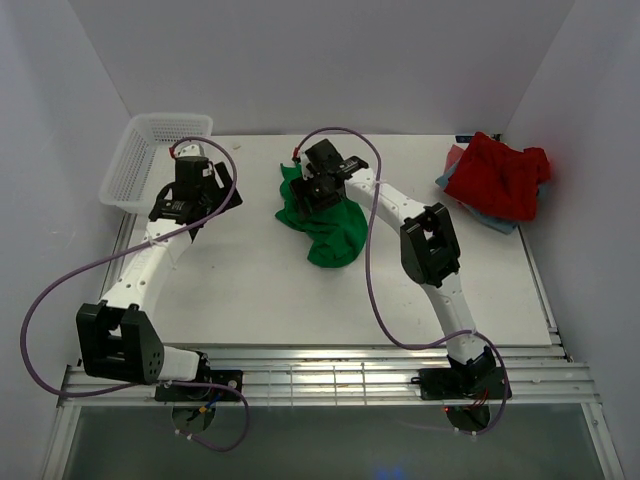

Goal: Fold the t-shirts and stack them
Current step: Flatten the tshirt out

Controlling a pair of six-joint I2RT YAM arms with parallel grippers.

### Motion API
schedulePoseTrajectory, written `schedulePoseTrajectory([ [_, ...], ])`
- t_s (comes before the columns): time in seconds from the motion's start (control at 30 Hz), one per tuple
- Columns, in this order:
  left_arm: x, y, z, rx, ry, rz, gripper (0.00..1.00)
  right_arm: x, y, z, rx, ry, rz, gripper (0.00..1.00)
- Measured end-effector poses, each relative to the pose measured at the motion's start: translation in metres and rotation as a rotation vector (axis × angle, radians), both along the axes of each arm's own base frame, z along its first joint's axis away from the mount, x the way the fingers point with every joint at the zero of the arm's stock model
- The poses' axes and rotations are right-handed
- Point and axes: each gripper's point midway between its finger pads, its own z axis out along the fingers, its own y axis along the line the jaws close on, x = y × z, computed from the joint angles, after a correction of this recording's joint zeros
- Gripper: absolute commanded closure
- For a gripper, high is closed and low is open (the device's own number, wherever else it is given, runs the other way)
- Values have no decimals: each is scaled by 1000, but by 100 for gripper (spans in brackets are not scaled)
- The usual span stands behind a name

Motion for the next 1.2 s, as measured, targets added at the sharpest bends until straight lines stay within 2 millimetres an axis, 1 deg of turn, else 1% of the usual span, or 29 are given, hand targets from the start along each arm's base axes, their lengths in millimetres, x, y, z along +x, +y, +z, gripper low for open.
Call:
schedulePoseTrajectory([
  [0.1,-6,1,14,-15,-41,3,10,-1,0,-11,-4,13,2,30],
  [0.2,-9,2,19,-18,-55,5,10,0,5,-16,13,4,7,31],
  [0.27,-11,2,15,-16,-47,5,10,1,11,-14,28,-10,12,32],
  [0.37,-16,4,6,-12,-24,7,10,4,27,-6,69,-53,25,32],
  [0.5,-23,5,-4,-7,6,7,10,2,46,2,107,-96,46,30],
  [0.67,-31,6,-4,-6,11,8,10,2,61,3,128,-116,61,30],
  [0.73,-32,7,0,-7,-1,9,10,4,65,-4,128,-115,65,30],
  [0.77,-33,7,1,-8,-4,9,10,3,66,-10,121,-109,67,30],
  [0.9,-36,9,5,-8,-17,12,10,-8,59,-44,71,-80,72,31],
  [0.93,-37,9,5,-8,-19,13,10,-8,58,-49,60,-92,76,32],
  [1.0,-38,10,5,-8,-20,14,10,-7,60,-47,52,-110,80,45],
  [1.03,-38,10,5,-8,-19,14,10,-6,61,-50,38,-113,83,52],
  [1.07,-38,10,4,-8,-17,14,10,-3,63,-51,26,-122,82,81],
  [1.1,-39,10,2,-7,-13,14,10,1,64,-52,14,-139,81,92],
  [1.2,-41,10,0,-6,-5,15,9,2,62,-55,-8,-156,64,92],
])
